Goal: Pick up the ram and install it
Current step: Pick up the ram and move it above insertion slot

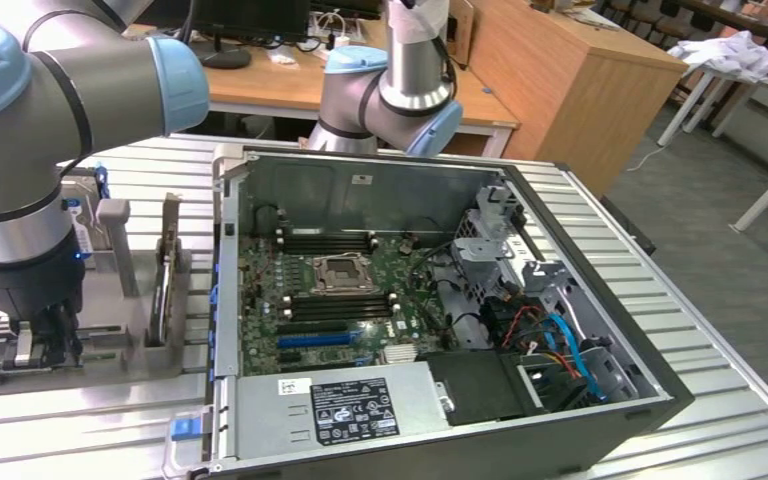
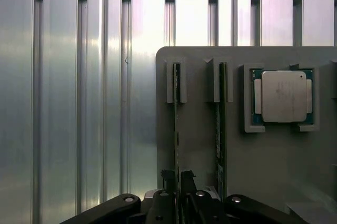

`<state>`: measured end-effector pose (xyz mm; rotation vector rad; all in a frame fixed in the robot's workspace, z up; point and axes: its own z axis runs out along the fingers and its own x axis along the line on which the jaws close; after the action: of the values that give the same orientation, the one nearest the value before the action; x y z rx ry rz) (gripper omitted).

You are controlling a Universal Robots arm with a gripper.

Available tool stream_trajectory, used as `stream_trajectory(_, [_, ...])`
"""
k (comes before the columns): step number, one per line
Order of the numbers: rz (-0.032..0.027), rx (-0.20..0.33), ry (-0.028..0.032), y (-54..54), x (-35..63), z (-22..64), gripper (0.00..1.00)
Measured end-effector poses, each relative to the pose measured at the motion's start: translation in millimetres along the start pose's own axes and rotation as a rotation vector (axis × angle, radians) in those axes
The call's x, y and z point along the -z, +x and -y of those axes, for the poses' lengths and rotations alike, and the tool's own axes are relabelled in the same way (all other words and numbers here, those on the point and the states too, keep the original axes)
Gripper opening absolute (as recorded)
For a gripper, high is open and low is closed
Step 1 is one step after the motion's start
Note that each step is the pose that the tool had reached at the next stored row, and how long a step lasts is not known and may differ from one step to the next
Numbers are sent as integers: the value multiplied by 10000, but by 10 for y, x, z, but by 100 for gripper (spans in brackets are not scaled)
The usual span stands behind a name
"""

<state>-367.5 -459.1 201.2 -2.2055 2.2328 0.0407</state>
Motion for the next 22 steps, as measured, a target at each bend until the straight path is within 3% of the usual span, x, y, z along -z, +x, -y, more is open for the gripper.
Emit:
stream_trajectory(8, [0, 0, 0, 0, 0, 0, 19])
stream_trajectory(10, [0, 0, 0, 0, 0, 0, 17])
stream_trajectory(11, [-1, 0, 0, 0, 0, 0, 12])
stream_trajectory(22, [0, 30, -1, 0, 0, 0, 12])
